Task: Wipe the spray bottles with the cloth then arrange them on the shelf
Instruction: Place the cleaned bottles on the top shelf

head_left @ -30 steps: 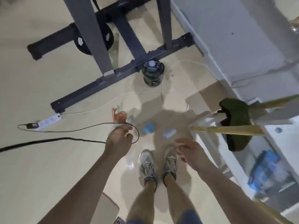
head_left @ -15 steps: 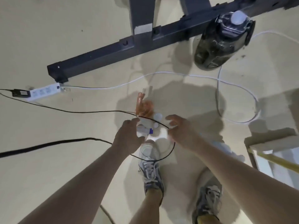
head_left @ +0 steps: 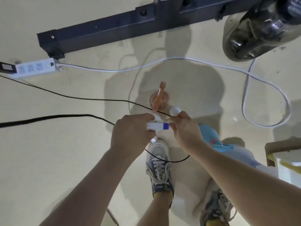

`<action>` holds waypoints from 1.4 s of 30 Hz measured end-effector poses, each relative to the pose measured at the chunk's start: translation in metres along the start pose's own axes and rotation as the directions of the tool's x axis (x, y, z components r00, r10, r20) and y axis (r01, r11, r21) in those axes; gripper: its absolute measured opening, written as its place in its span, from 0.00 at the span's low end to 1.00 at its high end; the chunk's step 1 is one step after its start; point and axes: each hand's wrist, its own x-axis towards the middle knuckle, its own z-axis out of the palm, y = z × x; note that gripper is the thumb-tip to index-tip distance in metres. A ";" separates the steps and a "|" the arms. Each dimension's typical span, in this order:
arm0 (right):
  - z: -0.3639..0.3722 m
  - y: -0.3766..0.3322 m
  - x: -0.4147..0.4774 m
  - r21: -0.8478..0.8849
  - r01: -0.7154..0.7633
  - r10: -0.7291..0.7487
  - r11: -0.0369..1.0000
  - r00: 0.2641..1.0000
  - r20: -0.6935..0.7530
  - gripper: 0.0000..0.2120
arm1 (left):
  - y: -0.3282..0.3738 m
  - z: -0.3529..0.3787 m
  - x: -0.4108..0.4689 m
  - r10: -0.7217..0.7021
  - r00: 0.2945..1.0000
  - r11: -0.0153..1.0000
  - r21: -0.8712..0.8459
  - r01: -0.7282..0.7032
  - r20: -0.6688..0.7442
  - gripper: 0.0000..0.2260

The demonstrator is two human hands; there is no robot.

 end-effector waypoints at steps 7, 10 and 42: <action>-0.117 -0.024 -0.113 0.342 -0.266 0.351 0.902 0.911 -0.216 0.15 | 0.072 -0.094 -0.075 -0.024 0.982 0.999 0.042 0.032 -0.186 0.07; -0.202 -0.033 -0.187 0.505 -0.323 0.459 0.800 0.872 -0.170 0.13 | 0.130 -0.157 -0.135 -0.039 0.964 0.999 -0.006 0.039 -0.262 0.06; -0.437 0.119 -0.781 0.823 -0.105 0.810 0.558 0.284 -0.513 0.07 | 0.570 -0.171 -0.549 0.714 0.696 0.678 -0.324 -0.659 0.077 0.13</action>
